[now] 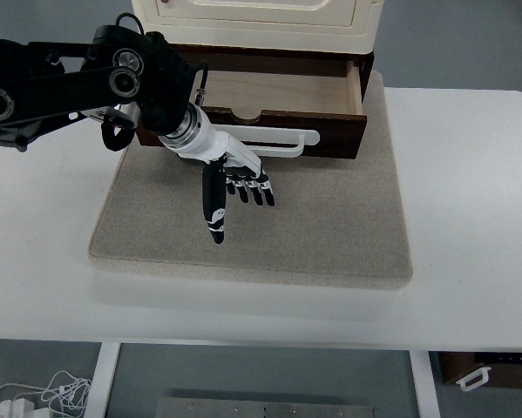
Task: Close drawer under combined cabinet
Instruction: 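Reach the left hand over the mat toward the drawer front, then push the brown drawer front with the left hand toward the cabinet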
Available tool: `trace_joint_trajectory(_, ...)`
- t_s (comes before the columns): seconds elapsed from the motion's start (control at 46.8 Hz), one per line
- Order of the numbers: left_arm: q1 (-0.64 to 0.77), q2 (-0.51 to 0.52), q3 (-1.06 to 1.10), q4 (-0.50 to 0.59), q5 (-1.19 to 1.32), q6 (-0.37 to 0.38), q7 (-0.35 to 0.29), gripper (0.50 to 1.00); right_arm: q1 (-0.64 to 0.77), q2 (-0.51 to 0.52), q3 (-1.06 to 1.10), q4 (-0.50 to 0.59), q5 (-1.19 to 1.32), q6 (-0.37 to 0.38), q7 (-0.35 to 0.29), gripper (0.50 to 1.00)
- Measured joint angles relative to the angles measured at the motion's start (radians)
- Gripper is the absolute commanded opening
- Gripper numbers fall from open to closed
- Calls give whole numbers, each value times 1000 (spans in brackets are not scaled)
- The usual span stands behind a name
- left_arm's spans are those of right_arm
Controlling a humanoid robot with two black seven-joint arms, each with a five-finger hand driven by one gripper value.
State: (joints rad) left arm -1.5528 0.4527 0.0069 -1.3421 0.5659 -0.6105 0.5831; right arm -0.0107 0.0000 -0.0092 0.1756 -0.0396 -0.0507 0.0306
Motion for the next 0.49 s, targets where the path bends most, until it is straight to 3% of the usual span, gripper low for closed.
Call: trace_joint_trajectory(0.491,-7,-3,-4,68,6,0,-5,996,0,0,0,0,0,0,0,952)
